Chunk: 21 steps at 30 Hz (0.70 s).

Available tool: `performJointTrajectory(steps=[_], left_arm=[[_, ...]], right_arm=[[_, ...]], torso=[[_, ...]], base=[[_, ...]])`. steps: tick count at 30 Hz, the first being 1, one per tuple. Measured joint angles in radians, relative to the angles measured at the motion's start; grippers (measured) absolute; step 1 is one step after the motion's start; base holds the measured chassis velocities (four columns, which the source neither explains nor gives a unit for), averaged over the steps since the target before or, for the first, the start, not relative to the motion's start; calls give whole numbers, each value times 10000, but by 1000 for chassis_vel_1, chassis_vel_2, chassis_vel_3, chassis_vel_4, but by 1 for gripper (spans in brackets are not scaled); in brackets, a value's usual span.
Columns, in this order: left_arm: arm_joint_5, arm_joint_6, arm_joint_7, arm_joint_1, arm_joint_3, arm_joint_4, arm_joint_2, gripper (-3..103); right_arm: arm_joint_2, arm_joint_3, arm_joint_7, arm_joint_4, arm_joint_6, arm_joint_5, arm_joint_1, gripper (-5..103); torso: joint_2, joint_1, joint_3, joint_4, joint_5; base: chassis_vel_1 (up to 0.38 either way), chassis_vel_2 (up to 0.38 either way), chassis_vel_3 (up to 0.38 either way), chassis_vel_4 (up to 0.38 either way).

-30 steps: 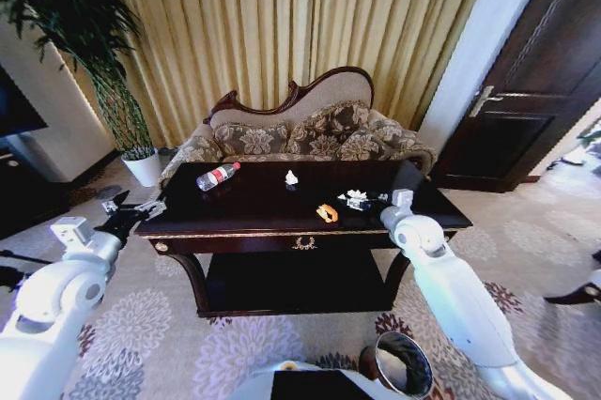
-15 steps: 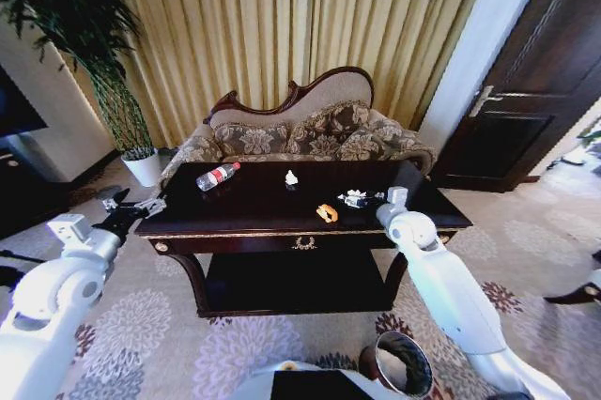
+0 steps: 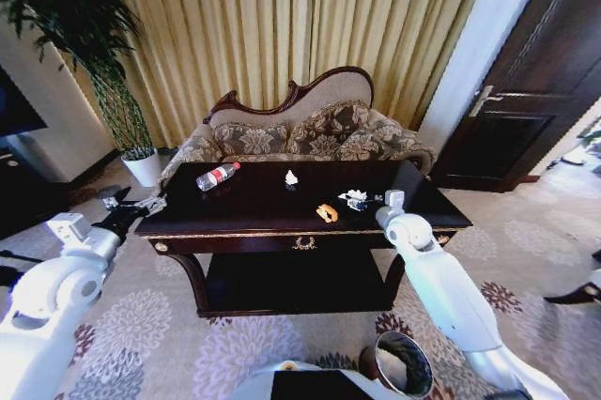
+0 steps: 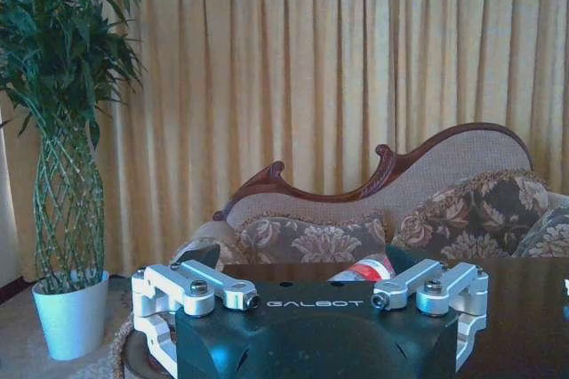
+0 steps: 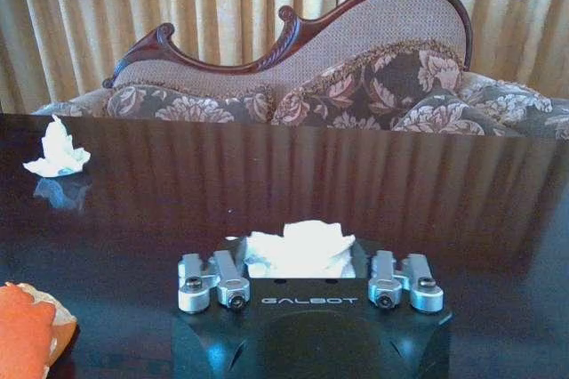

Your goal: Move to the front of the table and place the trash on the table into the trash bin.

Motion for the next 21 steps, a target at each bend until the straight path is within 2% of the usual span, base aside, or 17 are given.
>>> performJointTrajectory(steps=[1, 4, 5, 8, 9, 12, 13, 15, 17, 18, 21], left_arm=[[0, 0, 0, 0, 0, 0, 0, 100], [-2, -20, 4, 6, -53, -82, 11, 100], [-2, -20, 4, 6, -53, -82, 11, 100], [-7, -46, 8, 61, -107, -133, -4, 100], [-7, -46, 8, 61, -107, -133, -4, 100], [-26, -68, 9, 67, -160, -142, 13, 100], [-26, -68, 9, 67, -160, -142, 13, 100], [-52, -99, 9, 78, -202, -150, 46, 100], [-54, -109, 9, 83, -215, -150, 57, 100], [-56, -127, 10, 93, -231, -154, 67, 100], [-61, -136, 10, 100, -239, -162, 74, 100]], right_arm=[[0, 0, 0, 0, 0, 0, 0, 66], [24, 3, 0, -14, 128, -26, -60, 50], [24, 3, 0, -14, 128, -26, -60, 50], [33, 61, 0, 19, 184, -71, -168, 33], [33, 61, 0, 19, 184, -71, -168, 33], [58, 127, 0, 50, 242, -138, -254, 18], [58, 127, 0, 50, 242, -138, -254, 18], [81, 175, 0, 63, 345, -207, -325, 7], [93, 197, 0, 69, 379, -230, -344, 7], [110, 239, 0, 91, 412, -244, -365, 1], [117, 272, 0, 114, 446, -247, -380, 1]], torso=[[0, 0, 0, 0, 0], [0, 0, 0, 0, 0], [0, 0, 0, 0, 0], [0, 0, 0, 0, 0], [0, 0, 0, 0, 0], [0, 0, 0, 0, 0], [0, 0, 0, 0, 0], [0, 0, 0, -1, 0], [0, 0, 0, -1, 0], [0, 0, 0, -1, 0], [0, 0, 0, 0, 0]], base=[[0, 0, 0, 0], [0, 0, 0, 0], [0, 0, 0, 0], [0, 0, 0, 0], [0, 0, 0, 0], [0, 0, 0, 0], [0, 0, 0, 0], [0, 0, 0, 0], [0, 0, 0, 0], [0, 0, 0, 0], [0, 0, 0, 0]])
